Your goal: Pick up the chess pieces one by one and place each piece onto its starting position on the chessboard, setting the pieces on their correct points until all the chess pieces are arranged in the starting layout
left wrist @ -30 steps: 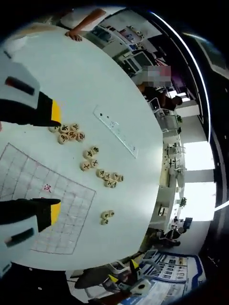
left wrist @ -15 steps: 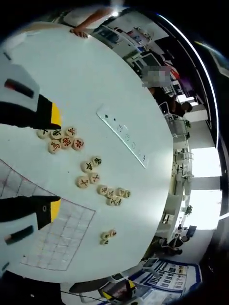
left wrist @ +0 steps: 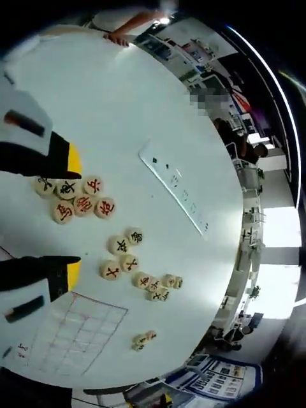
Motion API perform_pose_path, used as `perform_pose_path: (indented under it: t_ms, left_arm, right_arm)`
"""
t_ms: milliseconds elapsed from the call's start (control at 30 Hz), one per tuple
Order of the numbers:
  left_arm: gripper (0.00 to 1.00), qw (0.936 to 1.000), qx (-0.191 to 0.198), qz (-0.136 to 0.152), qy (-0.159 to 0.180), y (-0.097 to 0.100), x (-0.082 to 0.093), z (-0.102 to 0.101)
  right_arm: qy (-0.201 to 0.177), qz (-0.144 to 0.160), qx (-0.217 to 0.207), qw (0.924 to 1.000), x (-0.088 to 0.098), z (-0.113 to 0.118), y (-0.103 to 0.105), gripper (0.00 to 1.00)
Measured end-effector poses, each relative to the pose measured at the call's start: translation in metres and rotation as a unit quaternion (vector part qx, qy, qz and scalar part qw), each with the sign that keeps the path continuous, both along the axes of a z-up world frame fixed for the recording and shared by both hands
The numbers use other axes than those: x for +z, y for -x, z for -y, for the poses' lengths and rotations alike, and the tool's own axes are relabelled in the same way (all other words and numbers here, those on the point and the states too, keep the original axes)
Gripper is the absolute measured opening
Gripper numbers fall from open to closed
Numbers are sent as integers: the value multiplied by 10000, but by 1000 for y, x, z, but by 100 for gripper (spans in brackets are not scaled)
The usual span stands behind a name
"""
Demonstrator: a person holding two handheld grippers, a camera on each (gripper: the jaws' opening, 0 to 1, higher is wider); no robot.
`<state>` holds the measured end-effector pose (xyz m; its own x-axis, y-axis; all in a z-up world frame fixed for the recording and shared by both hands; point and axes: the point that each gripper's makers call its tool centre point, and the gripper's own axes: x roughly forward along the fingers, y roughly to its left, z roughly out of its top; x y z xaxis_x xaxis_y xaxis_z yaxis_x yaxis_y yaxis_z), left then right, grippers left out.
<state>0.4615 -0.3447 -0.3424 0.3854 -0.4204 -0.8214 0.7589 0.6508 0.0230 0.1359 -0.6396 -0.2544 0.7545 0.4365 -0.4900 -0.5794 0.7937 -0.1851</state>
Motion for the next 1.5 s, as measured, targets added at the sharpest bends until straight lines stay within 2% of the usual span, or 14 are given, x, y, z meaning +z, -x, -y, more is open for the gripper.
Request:
perform_pose_path:
  t_ms: [200, 467, 600, 800, 1000, 1100, 1167, 1300, 1500]
  left_arm:
    - [43, 9997, 208, -119, -30, -16, -14, -5]
    - [42, 9989, 381, -224, -130, -27, -27, -11]
    - [37, 9986, 454, -254, -66, -30, -27, -8]
    - [21, 9988, 356, -317, -83, -28, -26, -3]
    - [20, 9987, 364, -343, -87, -28, -25, -5]
    - [20, 9990, 371, -247, -41, -29, -18, -8]
    - [20, 9997, 223, -76, -90, -30, -11, -10]
    - [20, 9999, 125, 14, -43, -20, 4, -14]
    - [20, 9993, -184, 276, 152, 18, 35, -30]
  right_arm:
    - [10, -31, -48, 10000, 0, 0, 1, 56]
    - [14, -7, -64, 10000, 2, -2, 0, 56]
    - [11, -23, -77, 10000, 0, -2, -1, 56]
    - [-17, -13, -82, 10000, 0, -2, -2, 56]
    - [-33, -1, -66, 10000, -1, -1, -3, 56]
    - [-48, 26, -59, 10000, 0, -1, -3, 56]
    - [-38, 53, -45, 10000, 1, -1, -3, 56]
    - [-49, 121, 0, 9999, 5, -3, -6, 56]
    - [0, 210, 262, 9994, 11, -19, -16, 56]
